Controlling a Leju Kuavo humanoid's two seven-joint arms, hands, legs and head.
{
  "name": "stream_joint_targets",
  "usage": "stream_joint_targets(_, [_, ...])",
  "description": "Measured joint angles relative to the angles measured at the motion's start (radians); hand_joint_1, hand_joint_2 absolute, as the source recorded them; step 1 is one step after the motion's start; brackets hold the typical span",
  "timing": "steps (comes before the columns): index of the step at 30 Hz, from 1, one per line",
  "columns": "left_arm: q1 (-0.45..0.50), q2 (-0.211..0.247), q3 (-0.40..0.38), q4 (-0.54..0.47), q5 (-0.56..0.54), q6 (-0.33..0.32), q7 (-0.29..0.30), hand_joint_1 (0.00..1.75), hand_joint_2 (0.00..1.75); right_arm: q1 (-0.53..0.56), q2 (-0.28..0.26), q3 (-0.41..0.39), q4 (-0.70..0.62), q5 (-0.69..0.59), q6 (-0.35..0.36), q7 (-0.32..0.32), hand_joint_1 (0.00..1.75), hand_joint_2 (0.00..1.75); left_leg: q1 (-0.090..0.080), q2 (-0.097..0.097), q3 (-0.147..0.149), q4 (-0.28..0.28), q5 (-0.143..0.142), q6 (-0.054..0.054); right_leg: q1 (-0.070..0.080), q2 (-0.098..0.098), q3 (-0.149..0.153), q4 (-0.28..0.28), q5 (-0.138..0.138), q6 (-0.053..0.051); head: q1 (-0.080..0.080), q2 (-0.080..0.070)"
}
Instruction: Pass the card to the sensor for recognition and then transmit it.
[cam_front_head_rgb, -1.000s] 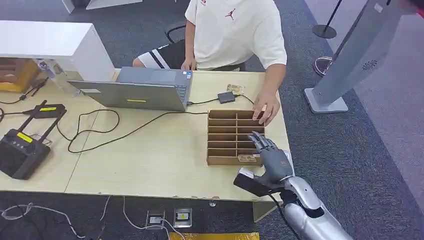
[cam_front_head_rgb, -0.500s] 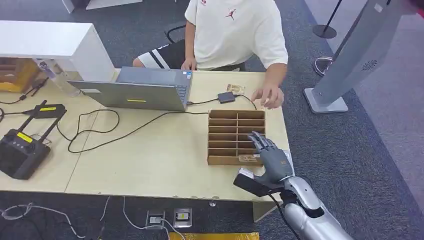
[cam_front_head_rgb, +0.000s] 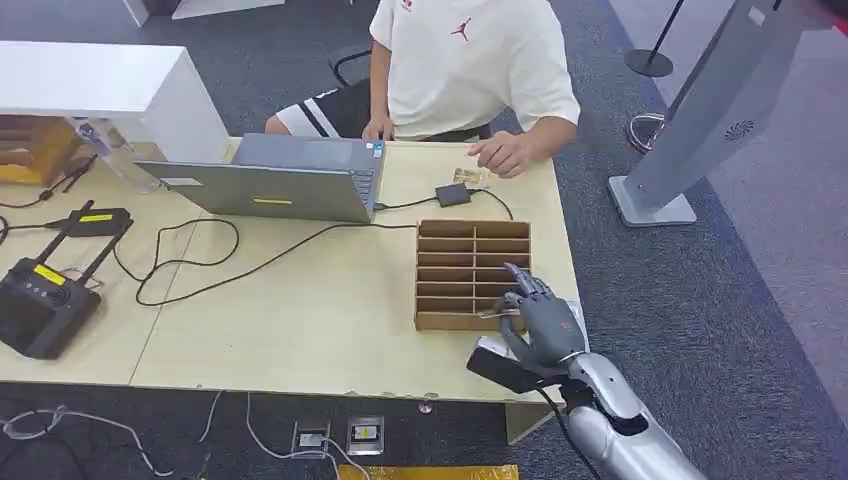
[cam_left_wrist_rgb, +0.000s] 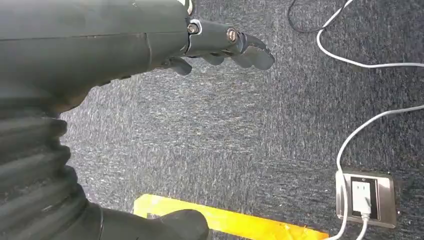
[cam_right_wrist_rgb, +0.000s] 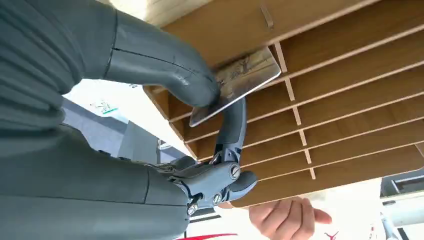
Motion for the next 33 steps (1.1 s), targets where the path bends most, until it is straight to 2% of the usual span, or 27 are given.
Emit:
stream_joint_targets(3, [0.001,0.000,0.000,0.000,0.006,0.001,-0.002,0.00,1.75,-0.003,0.000,0.000,0.000,-0.002,0.007,0.001,1.75,1.75,0.000,0.000,0.000,0.000,0.000,0.000,0.000,0.000,0.000,0.000,0.000,0.000,0.000,0.000])
stream_joint_targets(7, [0.005,-0.001,0.000,0.000,0.007,0.002,-0.007,0.00,1.75,-0.004,0.000,0.000,0.000,-0.009,0.013,0.004,1.66,1.75,0.000,0.000,0.000,0.000,0.000,0.000,0.000,0.000,0.000,0.000,0.000,0.000,0.000,0.000])
stream_joint_targets(17, [0.008,-0.004,0.000,0.000,0.011,0.007,-0.013,0.00,1.75,-0.005,-0.001,-0.001,-0.003,-0.021,0.001,0.032,1.75,1.75,0.000,0.000,0.000,0.000,0.000,0.000,0.000,0.000,0.000,0.000,0.000,0.000,0.000,0.000])
stream_joint_targets(22, [0.008,-0.006,0.000,0.000,0.009,0.013,-0.014,0.00,1.75,-0.007,-0.006,-0.017,-0.028,-0.037,-0.043,0.058,1.75,1.75,0.000,0.000,0.000,0.000,0.000,0.000,0.000,0.000,0.000,0.000,0.000,0.000,0.000,0.000])
stream_joint_targets(25, [0.008,-0.006,0.000,0.000,0.009,0.017,-0.021,0.00,1.75,-0.015,-0.006,-0.039,-0.048,-0.025,-0.116,0.059,1.75,1.75,0.000,0.000,0.000,0.000,0.000,0.000,0.000,0.000,0.000,0.000,0.000,0.000,0.000,0.000])
stream_joint_targets(26, [0.008,-0.006,0.000,0.000,0.009,0.019,-0.024,0.00,1.75,-0.026,-0.005,-0.052,-0.056,-0.018,-0.137,0.053,1.75,1.75,0.000,0.000,0.000,0.000,0.000,0.000,0.000,0.000,0.000,0.000,0.000,0.000,0.000,0.000])
stream_joint_targets(29, [0.006,-0.007,0.000,0.000,0.009,0.020,-0.027,0.00,1.75,-0.088,-0.003,-0.110,-0.071,-0.001,-0.137,0.028,1.75,1.75,0.000,0.001,0.001,0.000,0.000,0.000,0.000,0.002,0.000,0.000,0.001,0.000,0.000,0.000])
stream_joint_targets(33, [0.006,-0.008,0.000,0.000,0.003,0.022,-0.030,0.00,1.75,-0.195,0.000,-0.178,-0.078,0.028,-0.194,-0.067,1.75,1.75,-0.001,0.001,-0.001,0.000,0.002,0.000,-0.001,0.002,-0.001,0.001,0.003,0.000,0.000,0.000])
